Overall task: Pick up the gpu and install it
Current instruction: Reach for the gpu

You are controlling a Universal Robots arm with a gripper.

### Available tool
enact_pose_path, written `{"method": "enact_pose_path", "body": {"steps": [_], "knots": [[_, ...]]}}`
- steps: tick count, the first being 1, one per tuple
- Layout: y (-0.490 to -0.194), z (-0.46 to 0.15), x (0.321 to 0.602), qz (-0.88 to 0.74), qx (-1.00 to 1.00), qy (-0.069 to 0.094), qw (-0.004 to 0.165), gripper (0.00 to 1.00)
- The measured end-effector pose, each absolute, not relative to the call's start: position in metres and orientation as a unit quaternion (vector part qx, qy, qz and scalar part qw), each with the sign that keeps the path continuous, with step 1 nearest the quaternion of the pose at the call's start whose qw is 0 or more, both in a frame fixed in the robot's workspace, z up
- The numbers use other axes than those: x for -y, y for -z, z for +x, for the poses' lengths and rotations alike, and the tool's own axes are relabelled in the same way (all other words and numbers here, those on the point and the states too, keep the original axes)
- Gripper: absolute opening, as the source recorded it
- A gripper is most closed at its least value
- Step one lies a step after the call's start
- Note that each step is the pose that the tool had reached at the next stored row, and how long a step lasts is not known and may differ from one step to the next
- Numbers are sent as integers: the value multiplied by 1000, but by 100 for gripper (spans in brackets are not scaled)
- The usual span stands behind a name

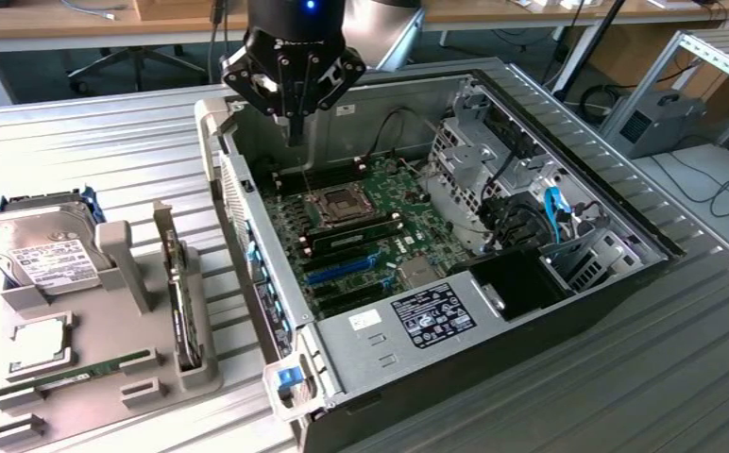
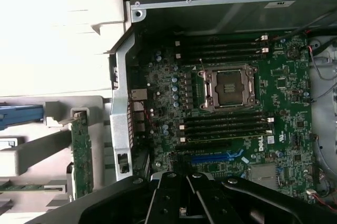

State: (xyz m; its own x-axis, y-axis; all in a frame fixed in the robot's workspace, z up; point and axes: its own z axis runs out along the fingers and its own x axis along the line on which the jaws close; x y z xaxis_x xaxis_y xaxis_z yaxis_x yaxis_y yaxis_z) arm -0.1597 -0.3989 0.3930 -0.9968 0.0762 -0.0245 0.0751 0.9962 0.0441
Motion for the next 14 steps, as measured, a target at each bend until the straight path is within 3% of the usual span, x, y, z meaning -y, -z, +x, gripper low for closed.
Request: {"method": "enact_pose_path", "body": {"steps": [14], "knots": [[-393,-165,399,38,-999,-22,13,11]]}}
